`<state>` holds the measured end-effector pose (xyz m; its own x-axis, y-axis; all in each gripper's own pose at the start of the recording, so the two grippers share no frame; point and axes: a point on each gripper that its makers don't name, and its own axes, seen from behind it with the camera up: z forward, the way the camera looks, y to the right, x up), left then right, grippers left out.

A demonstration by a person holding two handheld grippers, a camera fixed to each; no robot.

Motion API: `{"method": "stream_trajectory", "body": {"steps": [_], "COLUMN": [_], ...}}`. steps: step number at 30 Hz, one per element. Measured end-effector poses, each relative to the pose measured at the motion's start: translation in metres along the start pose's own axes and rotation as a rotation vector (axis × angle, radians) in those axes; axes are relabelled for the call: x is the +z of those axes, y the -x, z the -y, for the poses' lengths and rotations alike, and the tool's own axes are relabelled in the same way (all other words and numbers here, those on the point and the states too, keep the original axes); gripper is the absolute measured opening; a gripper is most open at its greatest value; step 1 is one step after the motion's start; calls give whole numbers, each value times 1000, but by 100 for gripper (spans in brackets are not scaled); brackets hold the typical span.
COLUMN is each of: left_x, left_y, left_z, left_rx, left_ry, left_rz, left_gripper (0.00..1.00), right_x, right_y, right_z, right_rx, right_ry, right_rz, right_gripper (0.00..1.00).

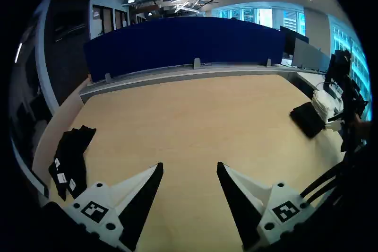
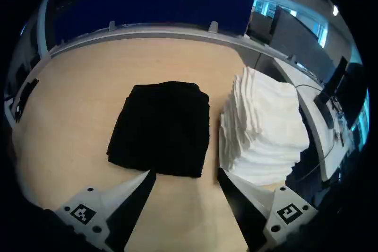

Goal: Fold towel

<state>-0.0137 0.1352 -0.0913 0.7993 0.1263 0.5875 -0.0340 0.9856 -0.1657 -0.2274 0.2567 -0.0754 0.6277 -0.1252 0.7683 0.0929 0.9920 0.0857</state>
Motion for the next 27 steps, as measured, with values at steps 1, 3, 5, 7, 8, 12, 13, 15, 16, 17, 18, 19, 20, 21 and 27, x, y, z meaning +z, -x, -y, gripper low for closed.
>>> {"method": "stream_trajectory", "body": {"steps": [1,3,5,7,8,12,13,15,16,17,18,19,20,21,27], "left_x": [0,-1,-2,-3,-3,-3,-4,-4,-4,-4,-4,-4,-4,-4,-5], "left_y": [0,-1,-2,-3,-3,-6,-6,-7,-8,-9,-9,-10,-10,-11,-18], "left_z": [1,3,4,6,7,11,12,14,15,16,17,18,19,19,24], "left_rx": [-2,-6,-10,-15,-18,-29,-31,-35,-37,-39,-41,-44,-46,-48,-57], "left_ry": [0,1,0,-1,-2,-3,-3,-3,-3,-3,-4,-4,-5,-5,-4], "left_rz": [-2,-7,-12,-16,-19,-30,-32,-37,-40,-43,-46,-49,-52,-55,-81], "left_gripper": [84,83,83,84,84,84,84,83,83,83,84,84,84,84,84], "right_x": [-1,-3,-6,-10,-12,-25,-29,-38,-42,-46,-50,-52,-56,-58,-76], "right_y": [-2,-8,-16,-27,-34,-65,-73,-91,-99,-109,-115,-120,-125,-129,-156], "right_z": [2,5,9,15,19,33,36,44,47,50,53,55,57,60,79], "right_rx": [0,-1,-1,1,2,6,5,4,4,3,3,3,2,2,1], "right_ry": [-1,-3,-5,-8,-10,-12,-12,-12,-11,-10,-8,-6,-4,-5,-14], "right_rz": [-5,-20,-41,-72,-90,-185,-212,-270,-300,-333,-355,-375,-396,-409,-488], "right_gripper": [100,100,100,100,100,100,100,100,100,100,100,100,100,100,100]}}
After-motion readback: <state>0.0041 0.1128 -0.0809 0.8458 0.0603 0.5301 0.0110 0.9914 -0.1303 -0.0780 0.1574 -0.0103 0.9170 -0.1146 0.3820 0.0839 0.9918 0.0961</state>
